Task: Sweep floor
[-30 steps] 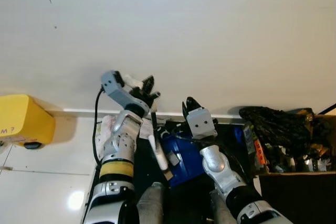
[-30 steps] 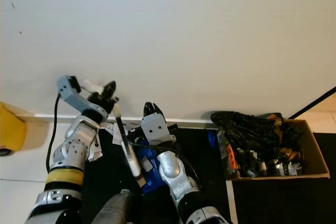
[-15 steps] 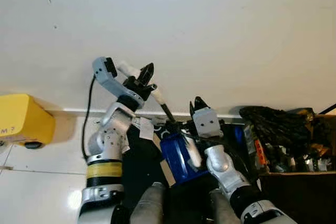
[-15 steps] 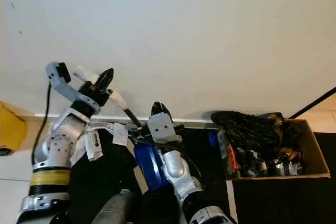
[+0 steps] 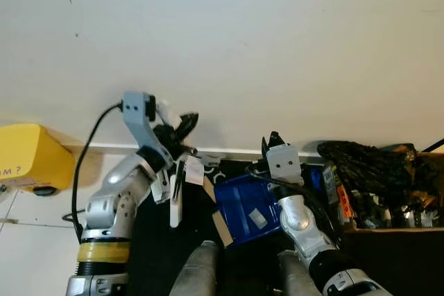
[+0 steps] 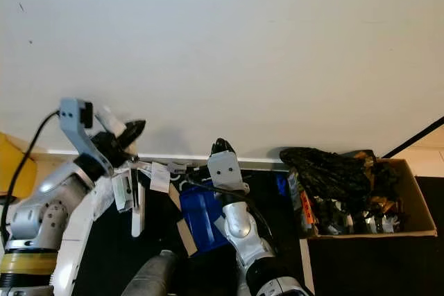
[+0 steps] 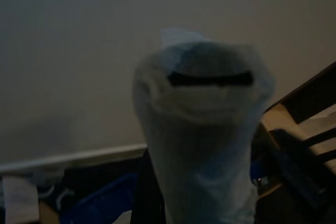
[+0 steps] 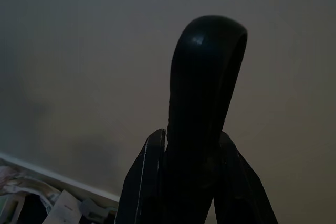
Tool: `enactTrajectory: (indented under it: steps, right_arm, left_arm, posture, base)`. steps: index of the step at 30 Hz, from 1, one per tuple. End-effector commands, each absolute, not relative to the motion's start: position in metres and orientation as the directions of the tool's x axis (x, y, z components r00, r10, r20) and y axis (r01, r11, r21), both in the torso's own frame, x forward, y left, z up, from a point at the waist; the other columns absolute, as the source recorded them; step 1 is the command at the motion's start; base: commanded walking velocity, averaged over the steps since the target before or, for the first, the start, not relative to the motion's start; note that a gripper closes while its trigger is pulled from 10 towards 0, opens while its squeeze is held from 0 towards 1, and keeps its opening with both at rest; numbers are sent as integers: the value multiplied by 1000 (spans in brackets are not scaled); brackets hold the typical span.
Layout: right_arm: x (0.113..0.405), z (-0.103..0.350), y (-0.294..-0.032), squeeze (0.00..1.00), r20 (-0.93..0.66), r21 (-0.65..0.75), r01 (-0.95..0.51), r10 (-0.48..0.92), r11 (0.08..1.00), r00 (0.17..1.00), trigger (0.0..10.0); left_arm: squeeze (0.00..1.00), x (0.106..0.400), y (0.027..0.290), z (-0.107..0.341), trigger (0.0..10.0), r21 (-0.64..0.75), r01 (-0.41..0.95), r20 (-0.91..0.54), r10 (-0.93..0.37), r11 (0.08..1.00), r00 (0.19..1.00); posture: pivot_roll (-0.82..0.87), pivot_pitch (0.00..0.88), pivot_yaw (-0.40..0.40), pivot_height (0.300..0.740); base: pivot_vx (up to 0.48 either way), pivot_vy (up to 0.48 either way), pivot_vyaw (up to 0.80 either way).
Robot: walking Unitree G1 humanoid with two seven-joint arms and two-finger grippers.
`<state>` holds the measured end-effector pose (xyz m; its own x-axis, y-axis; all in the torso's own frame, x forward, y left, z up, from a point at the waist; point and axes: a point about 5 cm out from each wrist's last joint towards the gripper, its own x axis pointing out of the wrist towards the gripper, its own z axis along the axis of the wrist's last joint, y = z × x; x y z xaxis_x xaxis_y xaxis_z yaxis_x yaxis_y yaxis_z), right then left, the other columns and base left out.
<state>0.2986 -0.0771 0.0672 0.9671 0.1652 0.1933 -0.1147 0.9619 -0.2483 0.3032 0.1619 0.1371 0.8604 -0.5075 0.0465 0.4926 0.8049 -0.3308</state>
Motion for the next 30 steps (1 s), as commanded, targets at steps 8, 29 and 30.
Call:
enactTrajectory:
  steps: [8, 29, 30]
  right_arm:
    - [282, 32, -79, 0, -7, -340, -246, 259, 908, 966, 10000]
    - [286, 27, -112, 0, -59, 18, -37, 38, 999, 998, 10000]
    - [286, 27, -112, 0, -59, 18, -37, 38, 999, 998, 10000]
  left_arm:
    - [0, 301, 143, 90, 10000, -468, 409, 0, -463, 784, 887]
    - [0, 338, 116, 119, 10000, -793, 366, 213, -341, 488, 916]
    - [0, 338, 116, 119, 10000, -793, 366, 213, -341, 488, 916]
  posture:
    - [106, 252, 28, 740]
    - [119, 248, 41, 740]
    - [119, 248, 41, 740]
  base:
    - [0, 0, 0]
    - [0, 0, 0]
    - [0, 0, 0]
